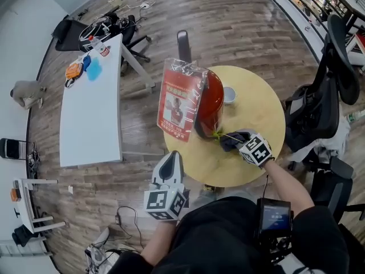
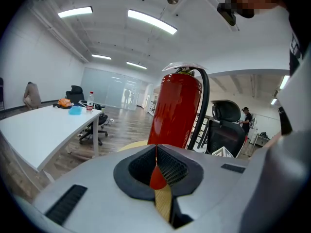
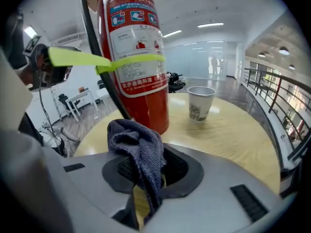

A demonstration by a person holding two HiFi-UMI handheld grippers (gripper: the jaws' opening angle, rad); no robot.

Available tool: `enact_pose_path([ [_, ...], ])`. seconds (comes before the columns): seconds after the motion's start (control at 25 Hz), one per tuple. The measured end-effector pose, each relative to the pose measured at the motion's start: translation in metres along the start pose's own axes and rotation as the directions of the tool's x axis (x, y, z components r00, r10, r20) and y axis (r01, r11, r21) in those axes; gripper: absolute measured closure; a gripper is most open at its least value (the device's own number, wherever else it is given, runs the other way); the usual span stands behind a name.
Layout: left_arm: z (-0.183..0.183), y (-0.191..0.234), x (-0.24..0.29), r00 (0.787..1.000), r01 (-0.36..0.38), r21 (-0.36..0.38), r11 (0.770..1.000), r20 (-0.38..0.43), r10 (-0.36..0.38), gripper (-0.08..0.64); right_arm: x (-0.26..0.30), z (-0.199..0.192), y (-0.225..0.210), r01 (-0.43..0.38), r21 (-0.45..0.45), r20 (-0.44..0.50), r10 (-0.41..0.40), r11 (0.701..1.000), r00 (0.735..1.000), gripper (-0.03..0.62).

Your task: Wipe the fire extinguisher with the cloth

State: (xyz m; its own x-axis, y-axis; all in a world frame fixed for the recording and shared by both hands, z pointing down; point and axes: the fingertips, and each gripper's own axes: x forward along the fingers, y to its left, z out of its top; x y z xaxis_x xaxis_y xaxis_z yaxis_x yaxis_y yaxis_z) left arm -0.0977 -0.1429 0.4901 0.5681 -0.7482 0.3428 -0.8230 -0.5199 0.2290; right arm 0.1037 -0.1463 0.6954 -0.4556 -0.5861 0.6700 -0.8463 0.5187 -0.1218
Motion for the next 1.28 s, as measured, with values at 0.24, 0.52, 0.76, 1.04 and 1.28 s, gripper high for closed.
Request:
enact_pose_path([
  [0.24,0.004,-0.016,0.016,0.999,-0.045,0.001,0.999,-0.002,0.045,0.535,-0.043,0.118,-0.025,-0.064,-0.094,0.360,0.094,0.994,0.928,0.500],
  [0.52,0.014,-0.017,0.021,0.998,-0.065,0.024,0.998,0.028,0.064,0.535,-0.188,0.293,0.010,0.077,-0.383,0.678,0.224,0.920,0.700,0.500],
  [0.76,0.014,-0.013,0.017,0.996,-0.079,0.022,0.997,0.034,0.078,0.535,-0.194,0.296,0.014,0.042,-0.376,0.677,0.244,0.926,0.695,0.500],
  [1.04,0.001,-0.011,0.017,0.996,-0.085,0.013,0.996,0.013,0.084,0.535,-0.077,0.173,-0.008,-0.061,-0.234,0.411,0.155,0.970,0.898,0.502],
  [1.28,-0.003,-0.014,0.017,0.996,-0.085,0.007,0.996,0.005,0.085,0.535,-0.022,0.097,-0.005,-0.067,-0.207,0.215,0.113,0.976,0.970,0.502],
])
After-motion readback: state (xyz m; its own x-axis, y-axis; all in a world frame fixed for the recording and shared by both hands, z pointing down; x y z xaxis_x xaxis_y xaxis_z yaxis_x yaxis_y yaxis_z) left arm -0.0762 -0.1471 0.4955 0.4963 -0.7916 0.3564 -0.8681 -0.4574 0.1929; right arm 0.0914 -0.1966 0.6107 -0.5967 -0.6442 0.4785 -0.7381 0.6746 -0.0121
